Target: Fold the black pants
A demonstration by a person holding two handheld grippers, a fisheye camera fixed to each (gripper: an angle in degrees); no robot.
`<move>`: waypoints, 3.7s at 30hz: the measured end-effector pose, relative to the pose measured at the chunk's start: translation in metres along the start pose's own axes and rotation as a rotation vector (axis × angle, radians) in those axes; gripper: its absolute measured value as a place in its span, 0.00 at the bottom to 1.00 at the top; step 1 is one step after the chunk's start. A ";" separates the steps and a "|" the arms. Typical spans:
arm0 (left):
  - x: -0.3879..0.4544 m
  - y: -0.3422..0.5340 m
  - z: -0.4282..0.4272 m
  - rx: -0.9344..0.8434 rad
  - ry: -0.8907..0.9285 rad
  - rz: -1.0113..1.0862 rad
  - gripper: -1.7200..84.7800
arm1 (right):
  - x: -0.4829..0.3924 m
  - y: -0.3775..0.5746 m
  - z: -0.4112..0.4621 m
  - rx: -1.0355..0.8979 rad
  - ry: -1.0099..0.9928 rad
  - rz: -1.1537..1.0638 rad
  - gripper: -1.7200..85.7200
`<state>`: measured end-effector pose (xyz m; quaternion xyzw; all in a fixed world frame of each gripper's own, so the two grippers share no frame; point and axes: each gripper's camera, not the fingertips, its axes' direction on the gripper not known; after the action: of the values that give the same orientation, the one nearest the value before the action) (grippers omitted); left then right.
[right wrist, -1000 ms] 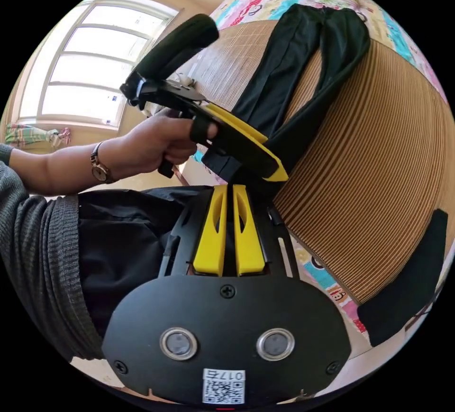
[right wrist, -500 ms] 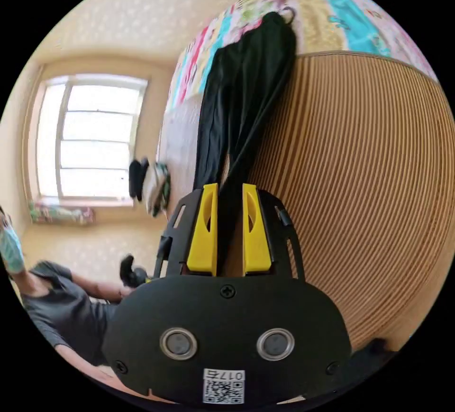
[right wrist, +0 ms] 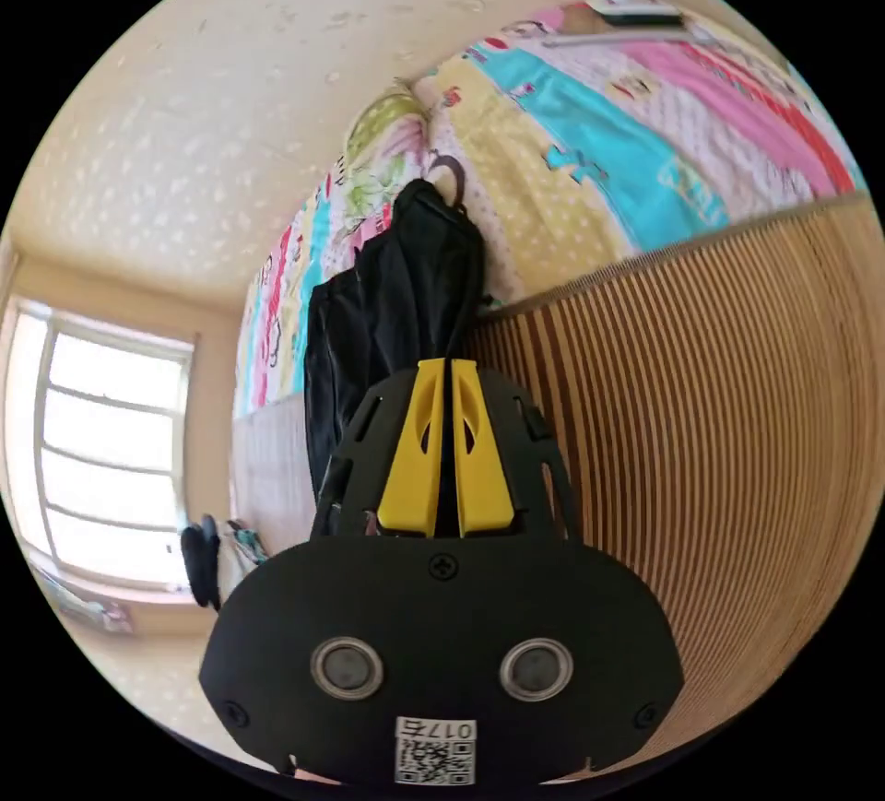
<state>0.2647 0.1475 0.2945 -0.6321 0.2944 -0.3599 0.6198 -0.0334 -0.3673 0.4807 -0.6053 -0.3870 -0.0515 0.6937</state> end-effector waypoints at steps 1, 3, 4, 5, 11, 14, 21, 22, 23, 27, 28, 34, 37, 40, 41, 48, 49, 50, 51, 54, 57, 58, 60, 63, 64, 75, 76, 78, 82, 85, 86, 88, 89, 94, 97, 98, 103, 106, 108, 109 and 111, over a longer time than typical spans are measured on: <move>-0.010 0.010 -0.014 0.063 0.052 -0.027 0.02 | -0.024 -0.003 -0.002 0.009 0.036 -0.081 0.04; -0.025 0.026 -0.033 0.143 0.106 -0.073 0.02 | -0.116 -0.003 0.002 0.054 0.089 -0.363 0.04; -0.034 0.037 -0.047 0.193 0.116 -0.094 0.02 | -0.136 -0.002 0.006 0.056 0.071 -0.412 0.04; -0.037 0.042 -0.053 0.217 0.116 -0.102 0.02 | -0.171 -0.001 0.022 0.019 0.013 -0.470 0.04; -0.087 0.061 -0.095 0.279 -0.049 -0.283 0.04 | -0.232 0.013 0.144 -0.348 -0.221 -0.366 0.06; -0.111 0.051 -0.105 0.239 -0.195 -0.310 0.05 | -0.218 0.052 0.136 -0.335 -0.437 -0.345 0.07; -0.131 0.022 -0.104 0.028 -0.353 -0.202 0.04 | -0.100 0.267 0.083 -0.608 -0.256 -0.297 0.11; -0.131 0.019 -0.103 0.004 -0.357 -0.187 0.04 | -0.087 0.287 0.078 -0.627 -0.220 -0.246 0.12; -0.130 0.018 -0.102 -0.009 -0.360 -0.179 0.04 | -0.065 0.323 0.066 -0.658 -0.169 -0.145 0.13; -0.124 0.007 -0.101 -0.084 -0.375 -0.124 0.04 | -0.028 0.422 0.044 -0.748 -0.147 0.149 0.11; -0.123 0.003 -0.102 -0.111 -0.372 -0.119 0.04 | -0.028 0.430 0.042 -0.750 -0.156 0.172 0.09; -0.091 -0.007 -0.136 -0.171 -0.237 0.043 0.04 | -0.056 0.438 0.002 -0.581 -0.225 0.240 0.05; -0.091 -0.001 -0.157 -0.145 -0.281 0.035 0.04 | -0.068 0.440 0.005 -0.586 -0.155 0.176 0.05; -0.115 0.000 -0.154 -0.162 -0.255 0.019 0.05 | -0.058 0.445 0.031 -0.597 -0.074 0.226 0.05; -0.122 0.000 -0.150 -0.181 -0.244 -0.002 0.05 | -0.053 0.443 0.042 -0.615 -0.038 0.267 0.06; -0.143 -0.016 -0.177 0.013 -0.332 -0.086 0.09 | -0.041 0.385 0.057 -0.461 -0.126 0.155 0.12; -0.142 -0.027 -0.175 0.017 -0.300 -0.034 0.09 | -0.037 0.380 0.063 -0.467 -0.139 0.153 0.13; -0.142 -0.034 -0.171 0.005 -0.293 -0.015 0.10 | -0.030 0.369 0.077 -0.499 -0.155 0.140 0.13; -0.144 -0.048 -0.159 -0.042 -0.297 0.003 0.10 | -0.024 0.360 0.092 -0.545 -0.141 0.120 0.13; -0.144 -0.075 -0.126 -0.159 -0.329 0.041 0.10 | -0.009 0.351 0.127 -0.665 -0.152 0.116 0.09; -0.133 -0.075 -0.096 -0.234 -0.392 0.067 0.07 | 0.014 0.359 0.125 -0.636 -0.252 0.236 0.06; -0.126 -0.069 -0.094 -0.232 -0.433 0.085 0.07 | 0.018 0.364 0.122 -0.627 -0.266 0.260 0.06; -0.115 -0.058 -0.091 -0.283 -0.489 0.131 0.07 | 0.029 0.387 0.110 -0.616 -0.293 0.321 0.05; -0.114 -0.026 -0.087 -0.397 -0.553 0.146 0.07 | 0.039 0.419 0.105 -0.718 -0.321 0.362 0.06; -0.120 -0.014 -0.087 -0.451 -0.548 0.112 0.07 | 0.040 0.424 0.104 -0.742 -0.324 0.367 0.06; -0.166 -0.125 -0.171 -0.092 -0.136 0.007 0.11 | 0.113 0.297 0.133 -0.556 -0.527 0.283 0.16; -0.165 -0.149 -0.170 -0.096 -0.154 0.028 0.12 | 0.116 0.290 0.140 -0.567 -0.534 0.279 0.16; -0.159 -0.181 -0.165 -0.114 -0.181 0.077 0.13 | 0.128 0.267 0.170 -0.601 -0.590 0.275 0.15; -0.145 -0.226 -0.135 -0.262 -0.234 0.152 0.10 | 0.139 0.255 0.200 -0.634 -0.693 0.320 0.10; -0.151 -0.231 -0.134 -0.281 -0.198 0.082 0.08 | 0.142 0.258 0.196 -0.593 -0.726 0.345 0.07; -0.153 -0.230 -0.137 -0.276 -0.181 0.066 0.07 | 0.145 0.262 0.187 -0.550 -0.761 0.353 0.07; -0.152 -0.219 -0.158 -0.232 -0.040 0.080 0.07 | 0.149 0.269 0.172 -0.488 -0.855 0.366 0.06; -0.152 -0.215 -0.165 -0.221 0.007 0.086 0.07 | 0.150 0.274 0.160 -0.451 -0.921 0.357 0.06; -0.118 -0.161 -0.220 -0.200 0.196 0.215 0.07 | 0.133 0.294 0.108 -0.436 -1.034 0.248 0.05; -0.103 -0.134 -0.234 -0.182 0.119 0.209 0.07 | 0.120 0.304 0.089 -0.482 -0.988 0.203 0.04; -0.102 -0.130 -0.236 -0.174 0.105 0.202 0.07 | 0.119 0.308 0.085 -0.487 -0.981 0.200 0.04; -0.122 -0.117 -0.242 -0.130 0.094 0.077 0.08 | 0.128 0.321 0.089 -0.501 -0.970 0.264 0.03; -0.147 -0.114 -0.253 -0.071 0.057 0.005 0.12 | 0.139 0.328 0.097 -0.506 -0.958 0.315 0.03; -0.162 -0.114 -0.258 -0.062 0.059 -0.024 0.15 | 0.145 0.334 0.101 -0.496 -0.985 0.334 0.03; -0.172 -0.113 -0.259 -0.066 0.066 -0.033 0.17 | 0.146 0.335 0.102 -0.495 -0.990 0.337 0.03; -0.187 -0.113 -0.259 -0.071 0.090 -0.043 0.19 | 0.149 0.341 0.104 -0.489 -1.008 0.343 0.04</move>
<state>-0.0627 0.1590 0.3834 -0.6431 0.3207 -0.3906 0.5753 0.2054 -0.1275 0.2937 -0.7517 -0.5425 0.2678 0.2626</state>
